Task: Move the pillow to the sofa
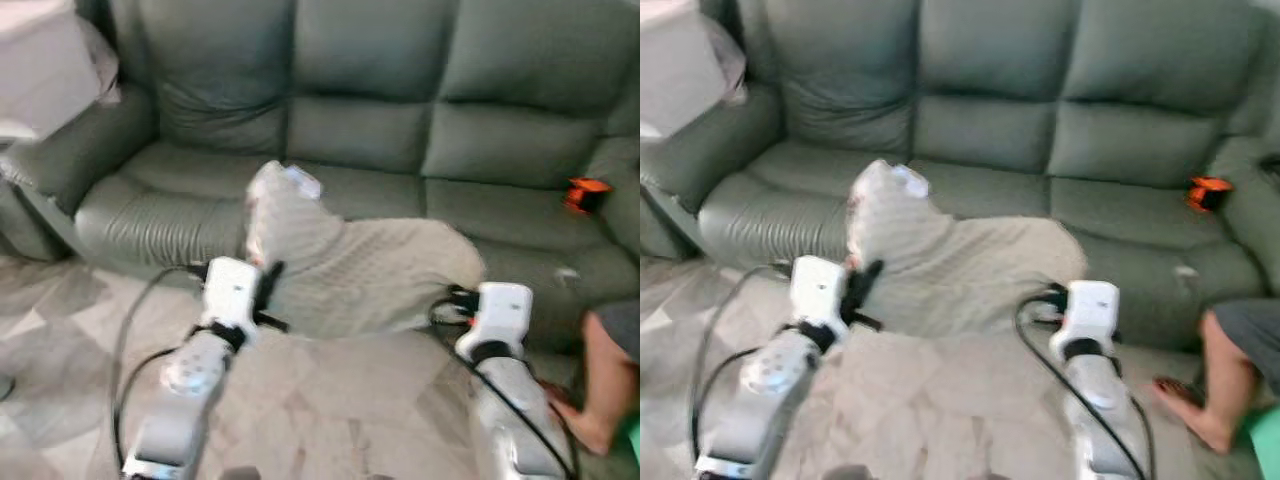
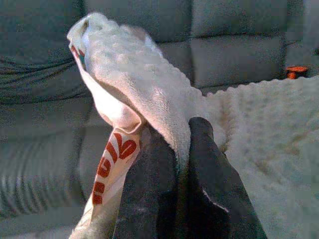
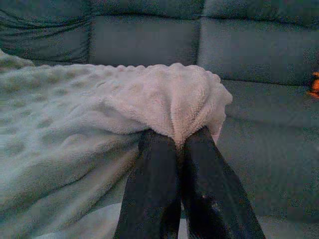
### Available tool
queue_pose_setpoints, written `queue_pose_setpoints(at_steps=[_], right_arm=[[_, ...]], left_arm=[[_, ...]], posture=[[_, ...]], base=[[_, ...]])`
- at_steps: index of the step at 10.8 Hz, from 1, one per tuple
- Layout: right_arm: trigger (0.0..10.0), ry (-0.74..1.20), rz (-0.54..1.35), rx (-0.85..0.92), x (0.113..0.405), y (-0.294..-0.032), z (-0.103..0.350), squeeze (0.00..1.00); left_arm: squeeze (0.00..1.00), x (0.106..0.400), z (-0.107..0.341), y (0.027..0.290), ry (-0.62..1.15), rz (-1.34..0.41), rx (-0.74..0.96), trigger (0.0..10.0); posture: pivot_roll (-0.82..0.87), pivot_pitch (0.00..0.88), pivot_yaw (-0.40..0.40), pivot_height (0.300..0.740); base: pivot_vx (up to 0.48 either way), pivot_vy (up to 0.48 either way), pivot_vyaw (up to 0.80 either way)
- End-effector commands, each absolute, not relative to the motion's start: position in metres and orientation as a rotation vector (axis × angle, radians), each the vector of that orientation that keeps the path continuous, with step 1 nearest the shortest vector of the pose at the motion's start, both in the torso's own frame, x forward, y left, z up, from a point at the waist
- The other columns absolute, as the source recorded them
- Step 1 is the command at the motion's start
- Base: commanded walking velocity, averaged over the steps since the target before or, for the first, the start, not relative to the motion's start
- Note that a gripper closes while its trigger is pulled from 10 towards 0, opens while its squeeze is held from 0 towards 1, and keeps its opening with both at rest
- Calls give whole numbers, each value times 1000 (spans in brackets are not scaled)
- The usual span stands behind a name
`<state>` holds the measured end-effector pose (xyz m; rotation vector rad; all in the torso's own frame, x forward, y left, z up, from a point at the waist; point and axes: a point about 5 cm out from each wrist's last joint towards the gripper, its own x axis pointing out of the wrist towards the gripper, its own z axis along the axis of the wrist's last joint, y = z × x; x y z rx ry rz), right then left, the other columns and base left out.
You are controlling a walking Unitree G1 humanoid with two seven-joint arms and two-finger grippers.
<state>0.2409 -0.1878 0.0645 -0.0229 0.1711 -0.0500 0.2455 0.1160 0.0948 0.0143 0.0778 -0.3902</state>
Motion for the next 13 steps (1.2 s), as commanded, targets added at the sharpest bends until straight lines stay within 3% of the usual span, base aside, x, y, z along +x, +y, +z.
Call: queue_pose_setpoints(at_steps=[1, 13], right_arm=[[10000, 132, -62, -41, 243, -193, 73, 0], [10000, 129, -50, -61, 246, -196, 74, 0]], left_arm=[[0, 247, 104, 105, 30, -435, 3, 10000], [0, 249, 102, 103, 36, -426, 3, 10000]], posture=[[-19, 0, -14, 740], [-25, 0, -20, 740]], base=[[334, 0, 0], [370, 0, -42]])
